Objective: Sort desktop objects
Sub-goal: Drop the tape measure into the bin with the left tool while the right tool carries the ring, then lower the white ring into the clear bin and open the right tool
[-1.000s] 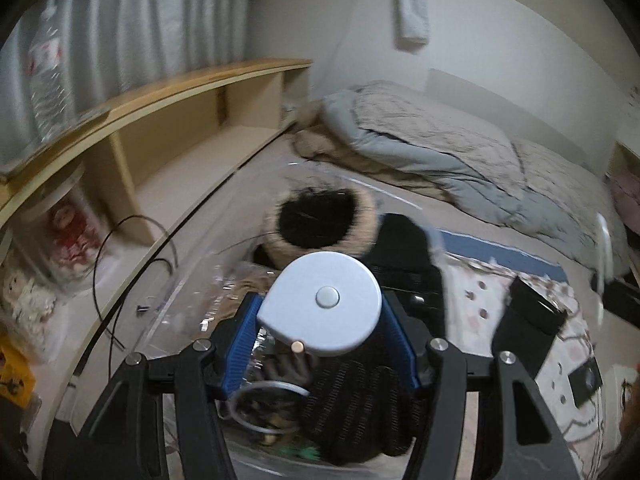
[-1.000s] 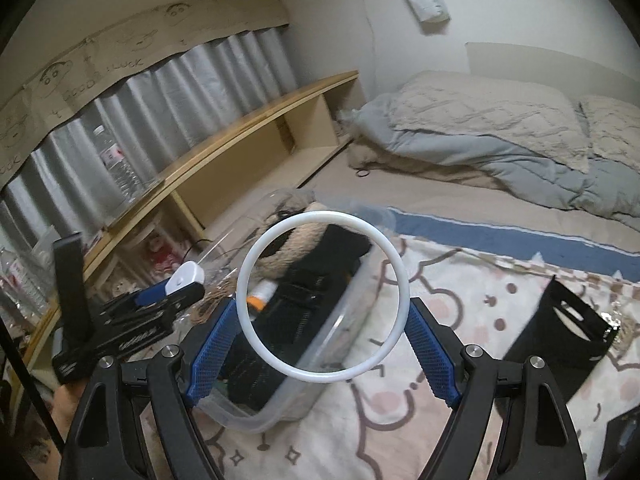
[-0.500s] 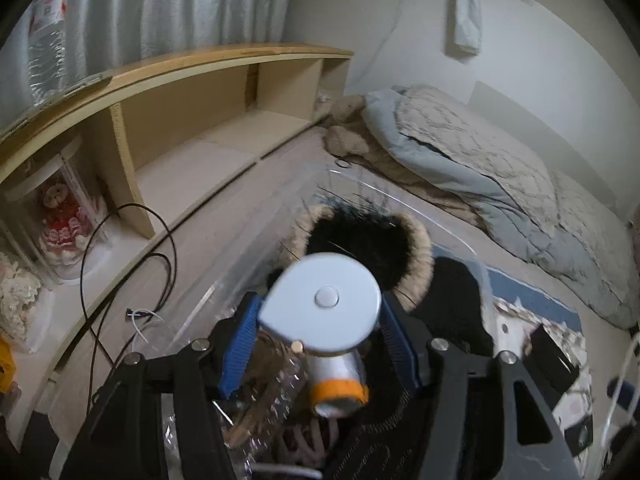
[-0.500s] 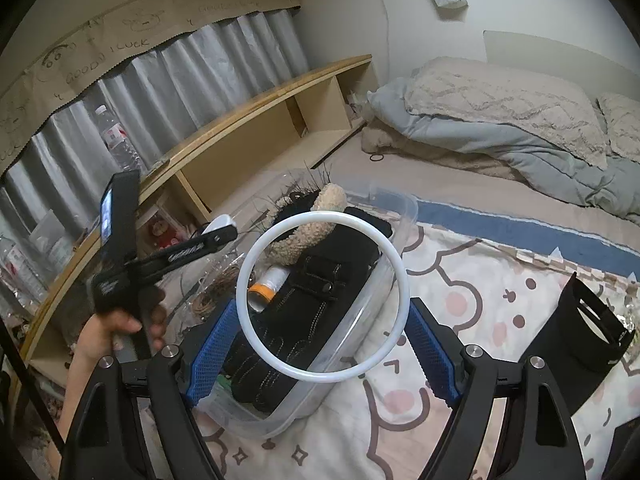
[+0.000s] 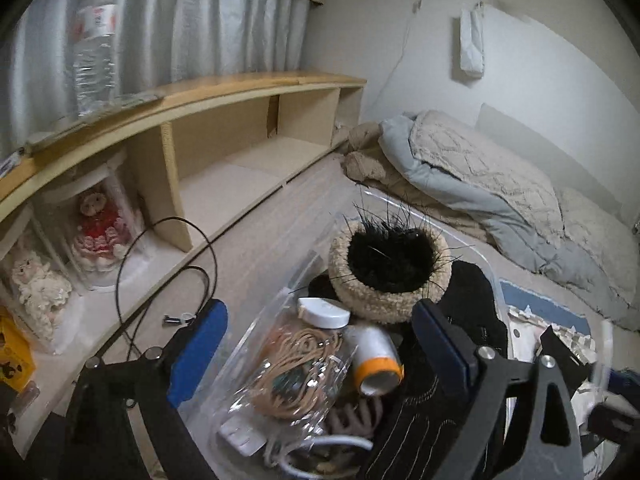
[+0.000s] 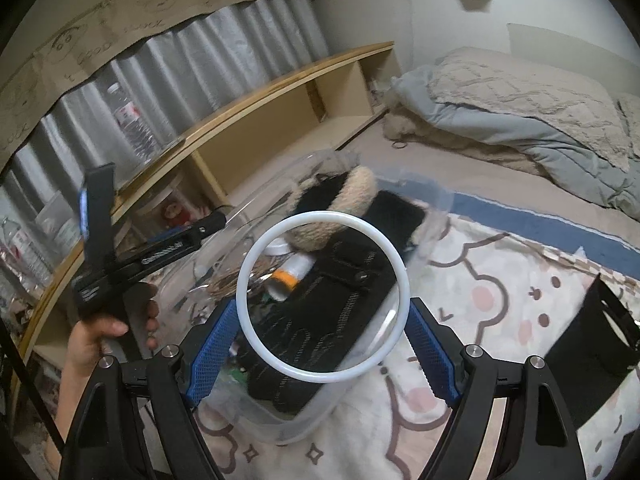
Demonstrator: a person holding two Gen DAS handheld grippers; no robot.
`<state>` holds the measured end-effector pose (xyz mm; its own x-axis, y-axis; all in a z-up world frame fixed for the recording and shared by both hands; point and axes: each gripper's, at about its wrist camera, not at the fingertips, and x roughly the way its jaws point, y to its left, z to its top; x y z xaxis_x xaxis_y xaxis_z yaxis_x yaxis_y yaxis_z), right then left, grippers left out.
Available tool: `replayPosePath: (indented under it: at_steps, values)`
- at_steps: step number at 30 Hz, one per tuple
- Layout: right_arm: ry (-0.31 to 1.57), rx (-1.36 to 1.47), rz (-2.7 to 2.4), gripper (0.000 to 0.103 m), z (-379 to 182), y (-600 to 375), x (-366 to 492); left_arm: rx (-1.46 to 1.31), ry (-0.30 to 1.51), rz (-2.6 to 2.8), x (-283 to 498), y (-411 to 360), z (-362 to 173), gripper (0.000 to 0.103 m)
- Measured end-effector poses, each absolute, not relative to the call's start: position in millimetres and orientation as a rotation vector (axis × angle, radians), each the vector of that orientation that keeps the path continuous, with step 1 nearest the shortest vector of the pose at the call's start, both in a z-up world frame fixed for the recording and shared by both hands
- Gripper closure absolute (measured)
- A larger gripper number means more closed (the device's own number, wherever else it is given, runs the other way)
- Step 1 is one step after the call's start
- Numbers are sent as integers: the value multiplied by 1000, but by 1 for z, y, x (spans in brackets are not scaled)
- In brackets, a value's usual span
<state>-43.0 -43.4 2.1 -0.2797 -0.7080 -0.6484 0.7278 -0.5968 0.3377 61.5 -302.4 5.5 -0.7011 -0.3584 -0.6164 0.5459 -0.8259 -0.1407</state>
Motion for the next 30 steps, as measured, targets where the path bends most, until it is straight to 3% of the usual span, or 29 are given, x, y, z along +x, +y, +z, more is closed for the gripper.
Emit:
replayPosePath:
  at_steps: [10,30]
  values:
    - [84,1050,-1876,19,-22,-99,-16,706,476,-2464,116,-318,31,0]
    - [39,1145,-1794,19,-67,-168,-10,684,303,-2474,134,-305,32,0]
